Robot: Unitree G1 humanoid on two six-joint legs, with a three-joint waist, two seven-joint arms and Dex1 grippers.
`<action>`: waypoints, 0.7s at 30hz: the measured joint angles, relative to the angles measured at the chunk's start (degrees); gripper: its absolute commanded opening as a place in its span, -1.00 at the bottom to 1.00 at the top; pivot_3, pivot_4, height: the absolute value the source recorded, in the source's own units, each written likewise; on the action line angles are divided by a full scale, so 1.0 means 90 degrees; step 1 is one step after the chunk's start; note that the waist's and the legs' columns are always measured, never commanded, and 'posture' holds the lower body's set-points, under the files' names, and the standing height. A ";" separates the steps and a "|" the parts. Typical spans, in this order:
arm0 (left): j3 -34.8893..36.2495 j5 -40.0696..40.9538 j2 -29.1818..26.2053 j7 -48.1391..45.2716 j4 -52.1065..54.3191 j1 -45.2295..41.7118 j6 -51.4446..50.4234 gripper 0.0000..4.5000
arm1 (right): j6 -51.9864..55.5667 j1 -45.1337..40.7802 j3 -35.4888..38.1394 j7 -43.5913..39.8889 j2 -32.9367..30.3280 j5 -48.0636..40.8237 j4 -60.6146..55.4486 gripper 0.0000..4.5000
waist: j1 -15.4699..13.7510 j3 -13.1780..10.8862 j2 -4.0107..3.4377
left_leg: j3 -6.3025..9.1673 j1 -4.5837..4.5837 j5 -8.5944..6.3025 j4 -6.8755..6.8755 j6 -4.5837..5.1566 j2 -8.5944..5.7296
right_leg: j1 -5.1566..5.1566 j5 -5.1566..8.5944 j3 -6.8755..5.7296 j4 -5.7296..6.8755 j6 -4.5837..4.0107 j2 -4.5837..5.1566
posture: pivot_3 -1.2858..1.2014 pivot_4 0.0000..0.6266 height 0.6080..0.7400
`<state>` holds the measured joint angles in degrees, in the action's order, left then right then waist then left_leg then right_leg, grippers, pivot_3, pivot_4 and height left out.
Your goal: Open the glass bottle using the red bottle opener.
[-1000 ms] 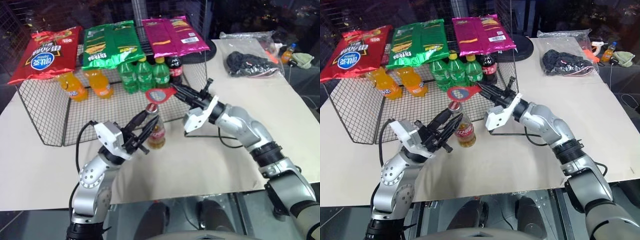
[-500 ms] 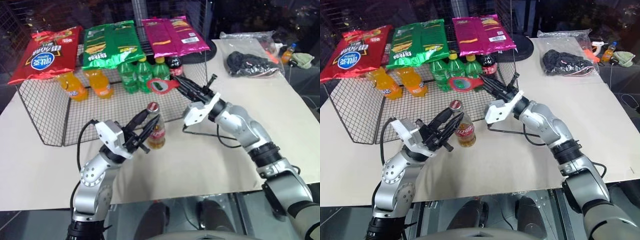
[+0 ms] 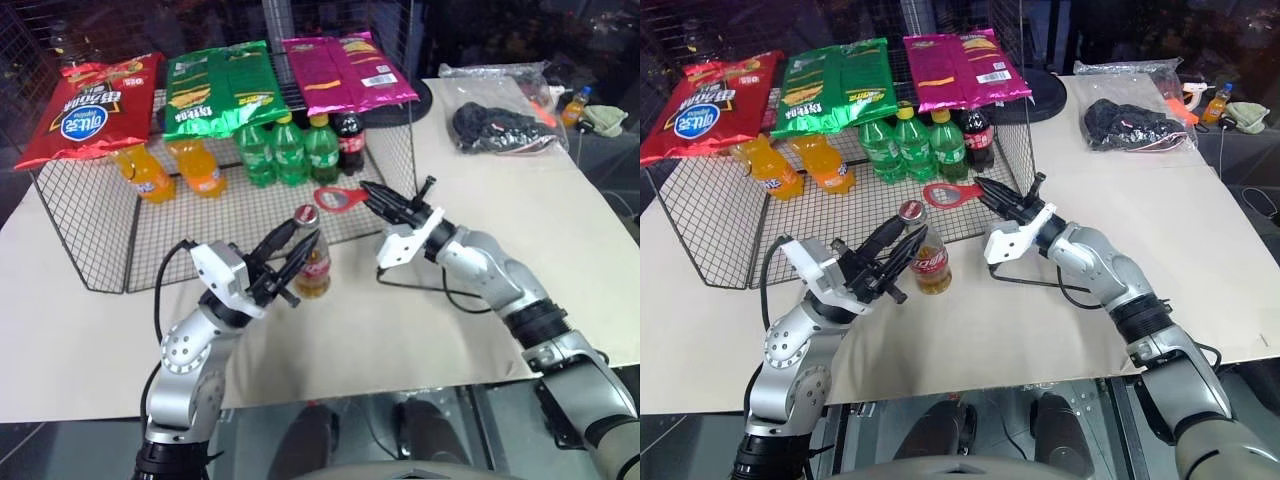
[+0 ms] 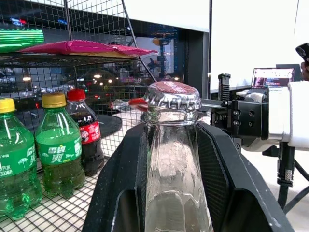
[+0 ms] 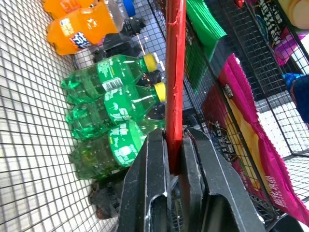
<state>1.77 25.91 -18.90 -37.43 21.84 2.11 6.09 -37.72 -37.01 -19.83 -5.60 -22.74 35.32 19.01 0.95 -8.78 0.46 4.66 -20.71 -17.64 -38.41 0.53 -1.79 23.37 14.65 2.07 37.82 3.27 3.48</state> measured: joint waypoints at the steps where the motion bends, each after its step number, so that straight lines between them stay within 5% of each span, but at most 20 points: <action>1: 0.0000 0.0000 0.0000 0.0000 0.0000 0.0000 0.0001 -0.50 | 0.0000 0.0049 0.0001 -0.0051 0.0024 -0.0086 -0.0006 -1.00 | 0.0001 0.0000 0.0000 | 0.0000 0.0000 0.0000 0.0000 0.0000 0.0000 | 0.0000 0.0000 0.0000 0.0000 0.0000 0.0000 | 0.03 -0.52 1.00; 18: 0.0009 0.0035 -0.0007 -0.0002 0.0032 0.0092 0.0056 -0.50 | 0.0135 0.0284 0.0028 -0.0376 0.0274 -0.0661 -0.0206 -1.00 | -0.0003 0.0000 0.0000 | 0.0000 0.0001 0.0000 0.0000 0.0000 0.0001 | 0.0000 0.0000 0.0001 0.0001 0.0000 0.0000 | 0.03 -0.52 1.00; 21: 0.0017 0.0141 -0.0039 -0.0025 0.0005 0.0151 -0.0046 -0.02 | 0.0149 0.0283 0.0067 -0.0375 0.0269 -0.0698 -0.0198 -1.00 | -0.0002 0.0000 0.0000 | 0.0000 0.0000 0.0000 0.0000 0.0000 0.0001 | 0.0000 0.0000 0.0001 0.0000 0.0000 0.0000 | 0.03 -0.52 1.00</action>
<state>1.93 27.18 -19.24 -37.66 21.88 3.46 5.67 -36.38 -34.46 -19.23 -8.97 -20.32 29.03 17.23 0.93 -8.78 0.46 4.66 -20.71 -17.64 -38.41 0.53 -1.78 23.37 14.65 2.08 37.82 3.27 3.48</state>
